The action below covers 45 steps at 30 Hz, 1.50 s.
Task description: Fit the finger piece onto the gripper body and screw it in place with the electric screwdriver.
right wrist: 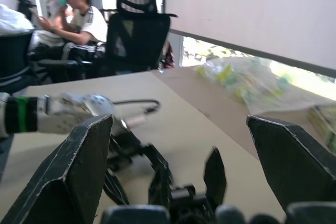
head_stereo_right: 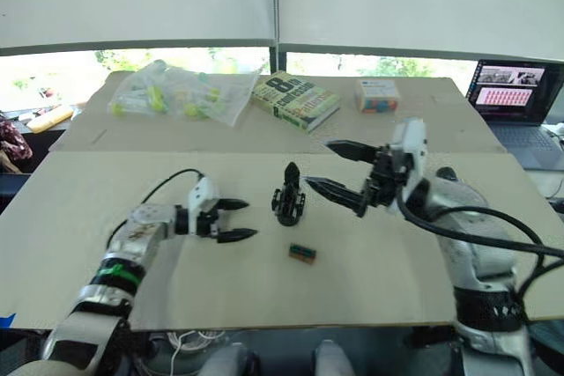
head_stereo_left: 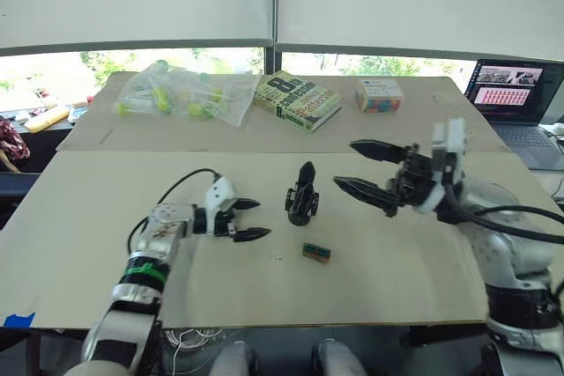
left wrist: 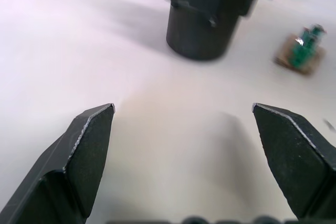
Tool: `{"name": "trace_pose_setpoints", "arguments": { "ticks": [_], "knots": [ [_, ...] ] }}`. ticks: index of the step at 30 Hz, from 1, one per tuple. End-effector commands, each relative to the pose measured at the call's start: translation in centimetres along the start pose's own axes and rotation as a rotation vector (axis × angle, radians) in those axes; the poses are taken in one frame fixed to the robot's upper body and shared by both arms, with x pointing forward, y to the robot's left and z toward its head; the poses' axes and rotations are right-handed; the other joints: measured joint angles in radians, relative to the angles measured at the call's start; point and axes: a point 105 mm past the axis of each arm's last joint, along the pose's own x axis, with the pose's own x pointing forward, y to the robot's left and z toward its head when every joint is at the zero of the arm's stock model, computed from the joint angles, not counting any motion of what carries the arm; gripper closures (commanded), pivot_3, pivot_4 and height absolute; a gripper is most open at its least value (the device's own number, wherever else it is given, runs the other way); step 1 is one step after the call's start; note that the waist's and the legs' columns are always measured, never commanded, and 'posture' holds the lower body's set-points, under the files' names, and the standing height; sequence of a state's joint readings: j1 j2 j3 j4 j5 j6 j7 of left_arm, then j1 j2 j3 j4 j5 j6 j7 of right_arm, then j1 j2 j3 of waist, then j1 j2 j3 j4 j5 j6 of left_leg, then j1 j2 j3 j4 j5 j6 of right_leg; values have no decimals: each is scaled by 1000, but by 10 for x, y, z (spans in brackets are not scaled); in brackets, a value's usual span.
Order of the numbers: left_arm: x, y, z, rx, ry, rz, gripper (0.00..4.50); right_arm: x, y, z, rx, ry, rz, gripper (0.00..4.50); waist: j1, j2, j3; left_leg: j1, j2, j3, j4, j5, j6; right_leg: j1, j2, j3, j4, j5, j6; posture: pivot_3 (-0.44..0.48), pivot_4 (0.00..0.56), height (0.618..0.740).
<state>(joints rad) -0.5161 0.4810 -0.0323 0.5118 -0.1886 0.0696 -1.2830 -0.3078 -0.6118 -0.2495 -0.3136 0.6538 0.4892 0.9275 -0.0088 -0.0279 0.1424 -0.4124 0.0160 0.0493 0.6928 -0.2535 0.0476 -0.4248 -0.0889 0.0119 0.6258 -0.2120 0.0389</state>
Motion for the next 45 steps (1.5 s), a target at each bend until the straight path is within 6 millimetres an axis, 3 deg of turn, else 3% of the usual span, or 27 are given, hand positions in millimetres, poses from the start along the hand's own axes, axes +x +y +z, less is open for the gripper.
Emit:
{"name": "trace_pose_setpoints", "arguments": {
  "ticks": [1, 6, 10, 15, 19, 25, 30, 37, 45],
  "knots": [
    [-26, -4, 29, 86, -119, 15, 37, -46, -15, 6, -53, 19, -206, 0, 10, 0, 0, -1, -1, 0, 0, 0, 0, 0, -4, 0, 0, 0, 0, 0, 150, 740],
    [-53, -22, 48, 168, -207, 54, 37, -120, -18, -18, -80, 152, -488, 0, 25, 1, 0, -3, -2, 0, 0, 0, 1, 0, -14, -1, -4, 0, 0, 0, 150, 740],
    [-59, -41, 55, 193, -232, 50, 37, -182, -16, -34, -116, 233, -756, 0, 21, 2, 0, -2, -2, 0, -2, -1, 1, 1, -18, -1, -5, -2, -3, 0, 150, 740],
    [-63, -52, 80, 160, -357, 65, 37, -218, 6, -51, -86, 278, -926, 0, 20, 5, 1, -1, -2, 0, -2, 0, 1, 1, -15, -3, -4, -4, -6, 0, 150, 740],
    [-68, -52, 86, 196, -349, 81, 37, -220, 7, -50, -9, 190, -1038, 0, 9, 8, 1, 2, -2, 1, -2, -1, 1, 3, -6, -3, -4, -4, -6, 0, 150, 740],
    [-66, -61, 92, 147, -333, 24, 37, -186, -45, -47, 145, 188, -1010, 0, -8, 10, 2, 6, -2, 6, -1, 0, 1, 3, -2, 1, -4, -5, -6, 0, 150, 740],
    [-56, -67, 105, 133, -365, -20, 37, -168, -92, -70, 253, 417, -945, 0, 1, 8, 3, 5, -2, 6, -1, 0, 1, 3, 2, 1, -3, -5, -7, 0, 150, 740],
    [-48, -72, 113, 167, -367, -32, 37, -170, -141, -91, 233, 597, -1018, 0, 9, 8, 4, 2, -3, 7, -1, 0, 2, 3, 4, 1, -5, -2, 0, 0, 150, 740],
    [-50, -75, 114, 173, -357, -17, 37, -174, -160, -100, 192, 674, -1046, 0, 4, 8, 4, 1, -3, 7, -2, 0, 2, 3, 4, 1, -9, -1, 1, 0, 150, 740]
  ]
}}
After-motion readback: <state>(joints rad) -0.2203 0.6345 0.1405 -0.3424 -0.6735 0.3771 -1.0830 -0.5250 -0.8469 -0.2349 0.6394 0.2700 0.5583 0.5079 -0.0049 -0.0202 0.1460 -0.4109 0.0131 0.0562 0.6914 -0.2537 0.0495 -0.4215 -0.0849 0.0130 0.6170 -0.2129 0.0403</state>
